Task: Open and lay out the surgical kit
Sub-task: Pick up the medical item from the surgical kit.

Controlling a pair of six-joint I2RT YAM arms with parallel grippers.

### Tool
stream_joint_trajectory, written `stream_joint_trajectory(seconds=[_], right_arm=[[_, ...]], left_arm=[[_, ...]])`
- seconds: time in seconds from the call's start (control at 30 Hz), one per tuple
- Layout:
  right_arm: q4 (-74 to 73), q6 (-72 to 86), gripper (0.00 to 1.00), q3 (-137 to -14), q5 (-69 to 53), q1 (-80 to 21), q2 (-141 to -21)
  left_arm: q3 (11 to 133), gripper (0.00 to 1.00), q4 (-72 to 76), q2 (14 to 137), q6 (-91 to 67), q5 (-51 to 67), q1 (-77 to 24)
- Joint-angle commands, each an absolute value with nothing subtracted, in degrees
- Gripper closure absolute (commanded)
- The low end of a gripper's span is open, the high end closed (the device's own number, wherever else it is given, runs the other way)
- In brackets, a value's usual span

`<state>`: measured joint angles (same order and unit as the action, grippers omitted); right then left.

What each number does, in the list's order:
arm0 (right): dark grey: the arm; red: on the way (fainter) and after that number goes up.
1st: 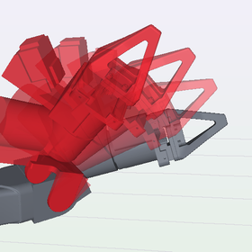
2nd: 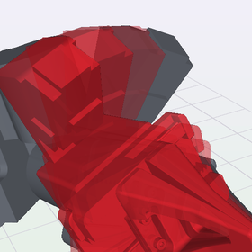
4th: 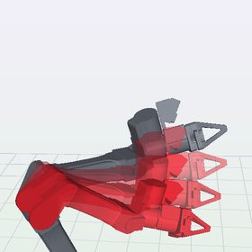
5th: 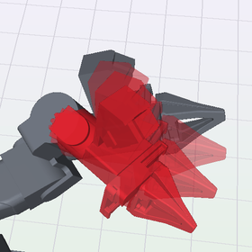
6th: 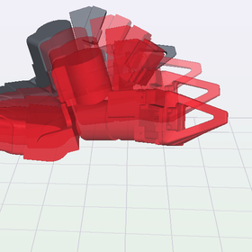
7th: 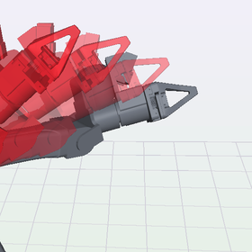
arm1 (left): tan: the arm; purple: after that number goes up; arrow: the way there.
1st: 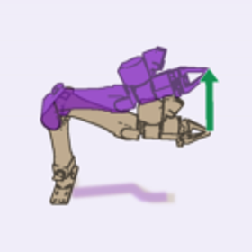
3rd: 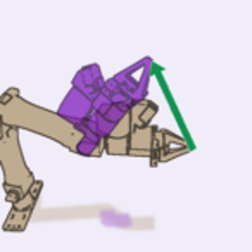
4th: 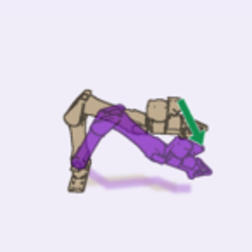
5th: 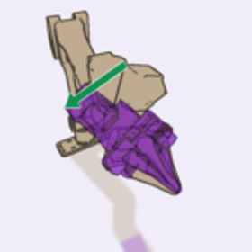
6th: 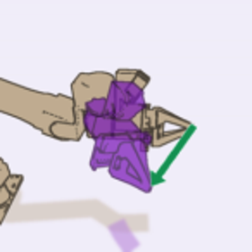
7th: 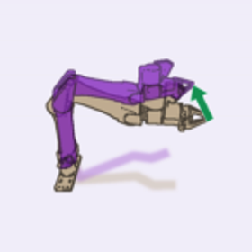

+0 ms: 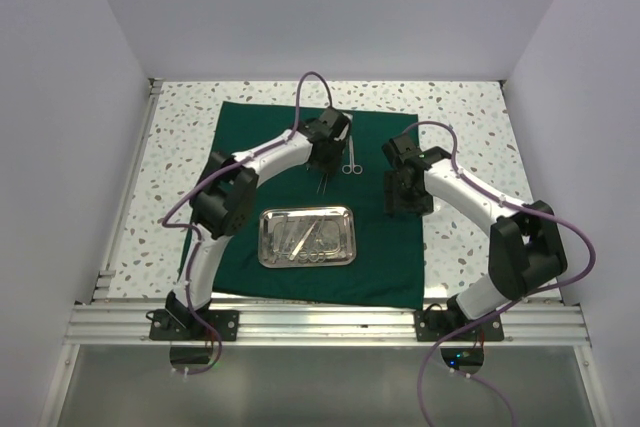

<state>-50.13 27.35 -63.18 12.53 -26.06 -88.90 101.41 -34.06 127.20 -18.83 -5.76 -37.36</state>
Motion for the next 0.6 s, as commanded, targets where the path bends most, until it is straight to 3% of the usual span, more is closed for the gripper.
stream_joint_trajectory(seconds=[0.0,0.2,0.3,0.43,0.57], right_arm=[[-49.75,26.89,0.35,-63.37,13.18,-25.84,-88.07],[-49.83,26.81,0.35,-64.51,13.27,-25.84,-89.21],[-49.57,26.89,0.35,-64.95,13.27,-25.93,-90.0],[-49.48,27.07,0.35,-65.3,13.1,-25.93,-90.35],[-49.31,26.98,0.35,-65.39,13.27,-25.93,-90.88]], left_arm=[[102.83,0.58,-33.04,128.58,-17.75,-7.12,-37.44],[102.13,0.65,-33.49,131.13,-17.58,-7.38,-37.44],[101.17,0.73,-33.57,131.92,-17.4,-7.65,-37.44],[100.55,0.97,-33.75,131.31,-17.49,-7.82,-37.44],[102.82,1.0,-34.71,128.68,-16.62,-8.35,-37.35]])
